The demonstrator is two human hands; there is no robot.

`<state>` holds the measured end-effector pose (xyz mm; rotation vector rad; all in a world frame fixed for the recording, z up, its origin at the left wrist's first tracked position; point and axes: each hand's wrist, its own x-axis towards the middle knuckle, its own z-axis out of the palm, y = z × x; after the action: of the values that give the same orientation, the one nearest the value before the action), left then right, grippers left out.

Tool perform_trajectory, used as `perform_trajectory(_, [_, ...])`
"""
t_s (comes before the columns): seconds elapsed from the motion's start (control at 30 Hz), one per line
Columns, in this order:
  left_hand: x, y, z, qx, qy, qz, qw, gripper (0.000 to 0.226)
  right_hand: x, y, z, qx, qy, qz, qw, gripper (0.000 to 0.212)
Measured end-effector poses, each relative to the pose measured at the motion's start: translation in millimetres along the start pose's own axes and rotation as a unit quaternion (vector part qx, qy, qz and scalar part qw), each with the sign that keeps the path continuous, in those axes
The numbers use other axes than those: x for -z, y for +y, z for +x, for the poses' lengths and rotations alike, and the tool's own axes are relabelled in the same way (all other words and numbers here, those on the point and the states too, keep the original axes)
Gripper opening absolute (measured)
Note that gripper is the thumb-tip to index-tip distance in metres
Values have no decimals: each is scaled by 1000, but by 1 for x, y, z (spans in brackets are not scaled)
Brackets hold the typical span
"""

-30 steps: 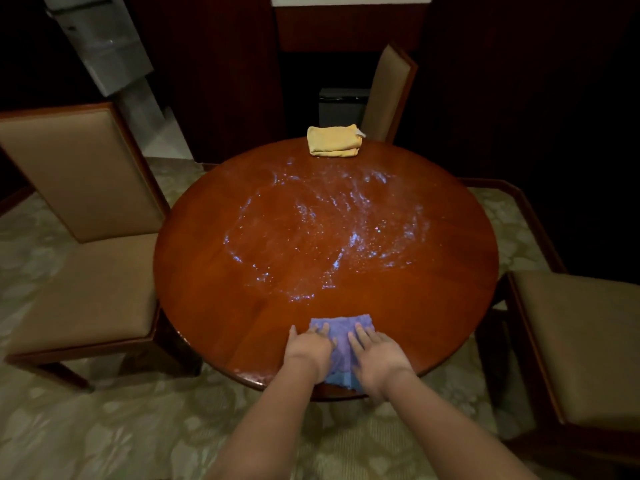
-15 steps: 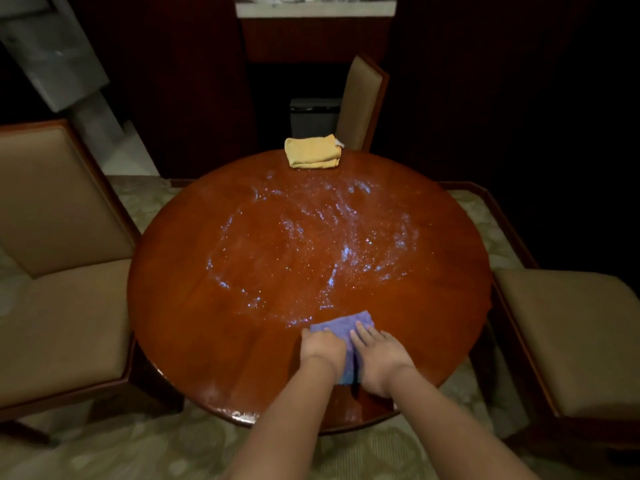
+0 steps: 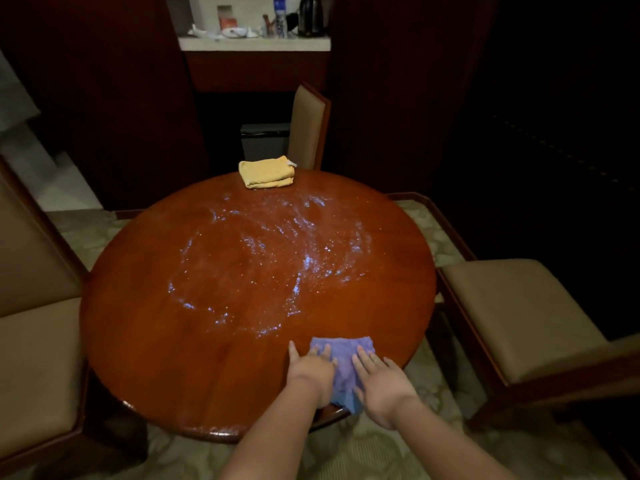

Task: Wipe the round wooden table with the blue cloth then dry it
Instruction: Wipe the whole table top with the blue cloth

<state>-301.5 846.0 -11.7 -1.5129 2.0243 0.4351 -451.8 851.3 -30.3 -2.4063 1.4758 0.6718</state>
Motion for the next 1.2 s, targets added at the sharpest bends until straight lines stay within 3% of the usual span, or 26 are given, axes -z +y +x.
perform_trajectory(0.03, [1,2,4,-11,6,3,1000,60,-2,3,-2,-8,2,4,1000,66])
perform_trajectory(0.13, [7,9,14,-41,19,14,999,57,-3,10,-10,-37,26,38,998,105])
perform_trajectory(0.17, [10,12,18,-49,22,22,998,57,-4,12,-11,-55,59,51,995,109])
perform_trajectory(0.23, [17,20,24,-61,26,39,997,57,-6,23,-9,-88,100,53,990,94])
perform_trajectory(0.27, [20,24,26,-64,27,46,996,57,-4,27,-10,-103,84,73,988,85])
perform_trajectory(0.37, [31,30,30,-77,27,58,995,55,-8,38,-5,-101,82,65,989,90])
perform_trajectory(0.47, [40,30,42,-91,27,69,993,56,-8,49,-4,-104,17,65,992,60])
perform_trajectory(1.2, [114,63,133,-82,16,60,995,58,28,147,53,-109,-21,65,992,65])
